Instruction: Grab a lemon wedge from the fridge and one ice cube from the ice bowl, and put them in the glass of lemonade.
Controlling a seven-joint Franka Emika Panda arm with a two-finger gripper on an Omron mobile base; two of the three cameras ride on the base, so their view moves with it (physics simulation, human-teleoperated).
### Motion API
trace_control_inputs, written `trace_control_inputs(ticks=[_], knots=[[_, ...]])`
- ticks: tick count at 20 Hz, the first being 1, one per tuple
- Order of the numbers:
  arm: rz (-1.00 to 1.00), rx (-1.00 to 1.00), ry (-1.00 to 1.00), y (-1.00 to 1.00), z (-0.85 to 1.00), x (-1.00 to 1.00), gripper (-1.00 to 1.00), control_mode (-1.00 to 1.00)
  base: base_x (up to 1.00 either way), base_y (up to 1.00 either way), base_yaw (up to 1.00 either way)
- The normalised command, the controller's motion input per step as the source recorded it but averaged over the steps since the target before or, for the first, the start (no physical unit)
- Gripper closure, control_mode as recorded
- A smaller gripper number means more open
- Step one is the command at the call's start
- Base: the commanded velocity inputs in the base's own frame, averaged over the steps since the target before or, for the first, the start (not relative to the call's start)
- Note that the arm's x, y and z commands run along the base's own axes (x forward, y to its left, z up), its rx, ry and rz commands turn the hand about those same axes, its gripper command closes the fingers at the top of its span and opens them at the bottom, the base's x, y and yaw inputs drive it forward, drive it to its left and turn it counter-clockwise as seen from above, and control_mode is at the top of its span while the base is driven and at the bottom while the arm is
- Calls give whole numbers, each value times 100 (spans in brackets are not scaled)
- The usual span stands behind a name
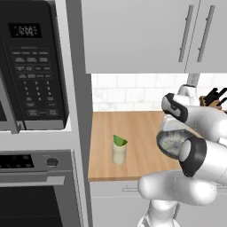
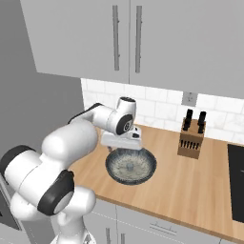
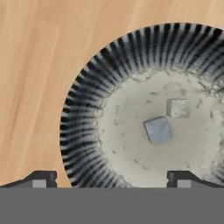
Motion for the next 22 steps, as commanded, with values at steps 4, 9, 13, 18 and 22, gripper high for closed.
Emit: trace_control_inputs(ticks=[4, 9, 13, 18, 22], knots=[[0, -1, -1, -3, -53, 13, -100, -100, 0, 0, 0], [-1, 0, 2, 0, -27, -23, -100, -100, 0, 0, 0], [-3, 0, 0, -16, -19, -2, -100, -100, 0, 0, 0], [0, 0, 0, -35, -15, 19, -100, -100, 0, 0, 0], [0, 0, 0, -16, -3, 13, -100, -100, 0, 0, 0]])
